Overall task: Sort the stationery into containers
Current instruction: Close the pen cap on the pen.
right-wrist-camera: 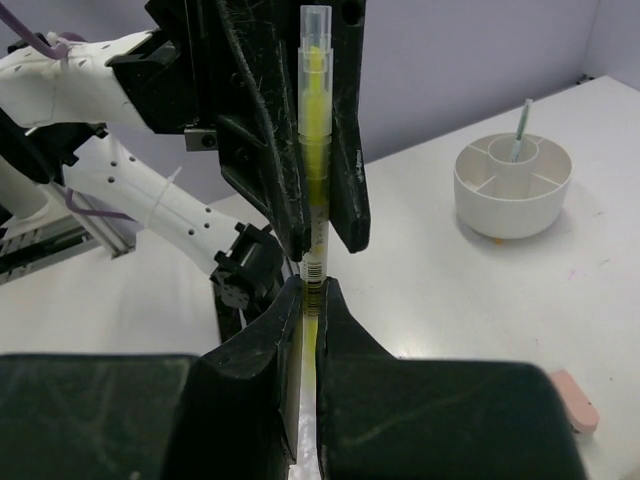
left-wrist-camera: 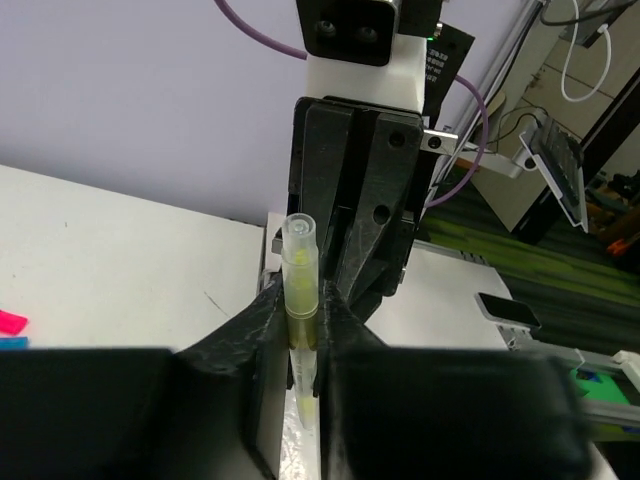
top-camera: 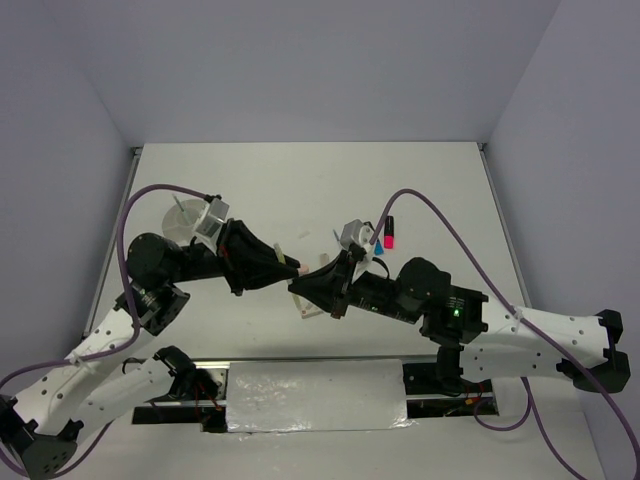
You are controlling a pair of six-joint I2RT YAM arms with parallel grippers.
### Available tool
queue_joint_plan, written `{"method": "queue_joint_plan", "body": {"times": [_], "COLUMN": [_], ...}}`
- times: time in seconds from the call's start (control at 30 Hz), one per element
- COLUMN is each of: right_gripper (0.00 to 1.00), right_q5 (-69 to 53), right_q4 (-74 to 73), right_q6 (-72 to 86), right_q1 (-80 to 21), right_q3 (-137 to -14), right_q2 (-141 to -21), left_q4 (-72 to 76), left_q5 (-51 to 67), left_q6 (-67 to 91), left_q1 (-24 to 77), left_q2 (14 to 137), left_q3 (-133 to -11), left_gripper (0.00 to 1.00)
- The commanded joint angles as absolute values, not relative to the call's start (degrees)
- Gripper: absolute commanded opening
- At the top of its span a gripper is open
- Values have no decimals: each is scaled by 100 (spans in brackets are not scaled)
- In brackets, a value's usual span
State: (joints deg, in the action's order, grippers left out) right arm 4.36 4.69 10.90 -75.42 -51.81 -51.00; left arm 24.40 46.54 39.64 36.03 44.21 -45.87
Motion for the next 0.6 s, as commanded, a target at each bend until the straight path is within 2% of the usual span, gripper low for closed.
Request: {"method": "queue_joint_plan", "body": {"times": [0.0,0.03,0.13,0.17,0.27,0.33,0.4,0.43,0.5,0.53,0.57], "right_gripper": [0,0,3,15,36,38,34,20,9,0,0], "right_q5": [281,273,159,115,35,26,-149,-176,-167,-150,-132], "right_q4": [852,870,835,791,782,774,730,747,773,800,835], "right_q6": [1081,1081,1037,1020,1020,1002,941,932,906,897,905], "right_q1": [-7550,-7550,-7550,-7550,-7550,-7550,-7550,-7559,-7550,-7550,-7559], "right_q3": [-5379,-5353,-5361,-5379,-5440,-5519,-5624,-5634,-5660,-5651,-5634], "right_q2": [-5071,-5063,-5071,-5097,-5220,-5360,-5458,-5536,-5581,-5572,-5555], "left_q4": [2716,2690,2654,2672,2707,2707,2568,2453,1981,1873,1794], "left_q5": [4711,4728,4842,4878,5053,5211,5334,5352,5361,5344,5335], "left_q6": [3964,3955,3946,3946,3955,3973,3903,3833,3552,3481,3367], "left_q1": [3630,3630,3656,3682,3735,3779,3832,3876,3911,3937,3937], "left_q2": [4430,4447,4500,4509,4588,4658,4754,4781,4869,4887,4887], "left_q3": [-4798,-4816,-4878,-4895,-4974,-5036,-5176,-5238,-5475,-5528,-5589], "left_gripper": [12,0,0,0,0,0,0,0,0,0,2]}}
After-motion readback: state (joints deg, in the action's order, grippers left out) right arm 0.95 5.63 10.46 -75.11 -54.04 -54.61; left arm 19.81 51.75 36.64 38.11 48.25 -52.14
